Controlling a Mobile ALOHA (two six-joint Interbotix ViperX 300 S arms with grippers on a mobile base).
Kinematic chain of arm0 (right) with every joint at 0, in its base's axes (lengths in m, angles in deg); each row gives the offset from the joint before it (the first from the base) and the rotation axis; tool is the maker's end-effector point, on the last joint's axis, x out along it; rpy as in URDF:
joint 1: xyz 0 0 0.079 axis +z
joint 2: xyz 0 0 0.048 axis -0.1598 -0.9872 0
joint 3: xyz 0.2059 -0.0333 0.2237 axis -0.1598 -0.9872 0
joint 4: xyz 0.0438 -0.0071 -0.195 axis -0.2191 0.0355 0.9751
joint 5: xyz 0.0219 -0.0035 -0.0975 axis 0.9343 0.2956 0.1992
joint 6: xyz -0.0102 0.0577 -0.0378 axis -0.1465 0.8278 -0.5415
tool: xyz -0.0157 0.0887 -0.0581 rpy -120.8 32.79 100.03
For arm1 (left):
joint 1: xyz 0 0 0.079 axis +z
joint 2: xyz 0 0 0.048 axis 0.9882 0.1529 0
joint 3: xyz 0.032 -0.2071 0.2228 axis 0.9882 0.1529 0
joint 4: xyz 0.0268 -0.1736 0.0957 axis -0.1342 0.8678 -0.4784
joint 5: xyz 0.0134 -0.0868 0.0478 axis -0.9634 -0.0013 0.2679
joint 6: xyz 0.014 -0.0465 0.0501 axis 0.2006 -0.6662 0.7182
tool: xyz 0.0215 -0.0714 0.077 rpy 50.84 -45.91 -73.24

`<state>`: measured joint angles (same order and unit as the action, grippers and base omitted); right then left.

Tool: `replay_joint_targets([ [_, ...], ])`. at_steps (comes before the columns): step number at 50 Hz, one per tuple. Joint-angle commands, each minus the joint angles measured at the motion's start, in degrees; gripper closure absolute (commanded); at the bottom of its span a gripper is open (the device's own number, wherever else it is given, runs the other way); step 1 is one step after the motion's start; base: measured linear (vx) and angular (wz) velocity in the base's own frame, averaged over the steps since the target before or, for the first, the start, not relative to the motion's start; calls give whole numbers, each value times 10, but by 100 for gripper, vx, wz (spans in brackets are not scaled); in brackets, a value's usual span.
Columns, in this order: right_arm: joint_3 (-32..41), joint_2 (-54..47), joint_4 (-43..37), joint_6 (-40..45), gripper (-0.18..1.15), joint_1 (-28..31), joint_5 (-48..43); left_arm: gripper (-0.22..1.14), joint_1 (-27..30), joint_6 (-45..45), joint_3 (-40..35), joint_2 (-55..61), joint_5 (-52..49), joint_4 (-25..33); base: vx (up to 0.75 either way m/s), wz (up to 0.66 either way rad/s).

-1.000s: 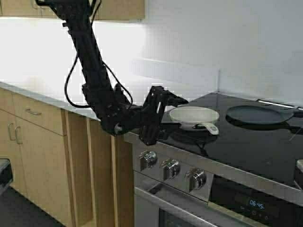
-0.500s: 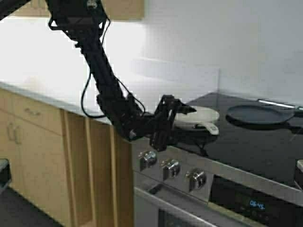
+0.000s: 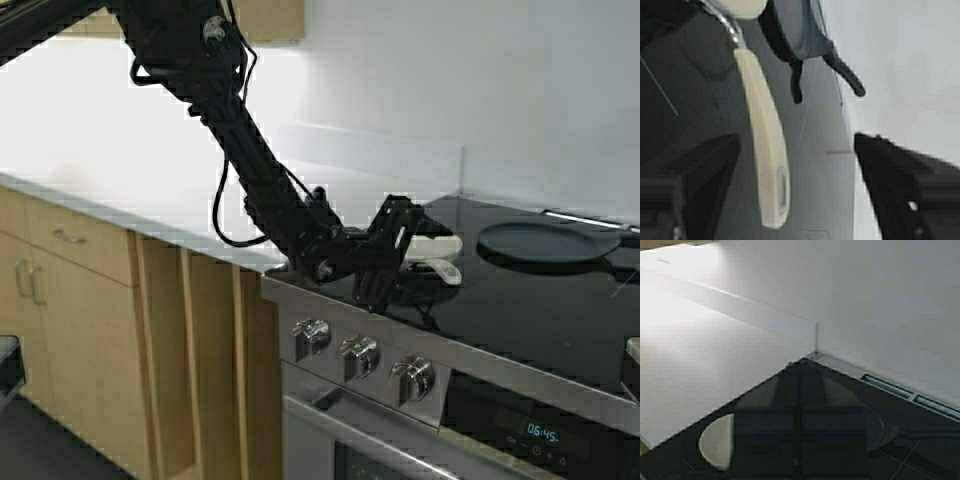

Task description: Wash the pan

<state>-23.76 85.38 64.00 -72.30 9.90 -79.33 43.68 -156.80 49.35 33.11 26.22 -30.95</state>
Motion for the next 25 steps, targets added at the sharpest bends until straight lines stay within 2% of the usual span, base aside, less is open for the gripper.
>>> replay_joint_targets([
  [1, 6, -4, -1, 0, 91, 1, -4, -9, -3, -6, -33, -6, -18, 0, 0, 0],
  [25, 7, -4, 0, 0, 91, 1, -4, -9, -4, -29, -167, 44, -102, -2, 0, 0],
])
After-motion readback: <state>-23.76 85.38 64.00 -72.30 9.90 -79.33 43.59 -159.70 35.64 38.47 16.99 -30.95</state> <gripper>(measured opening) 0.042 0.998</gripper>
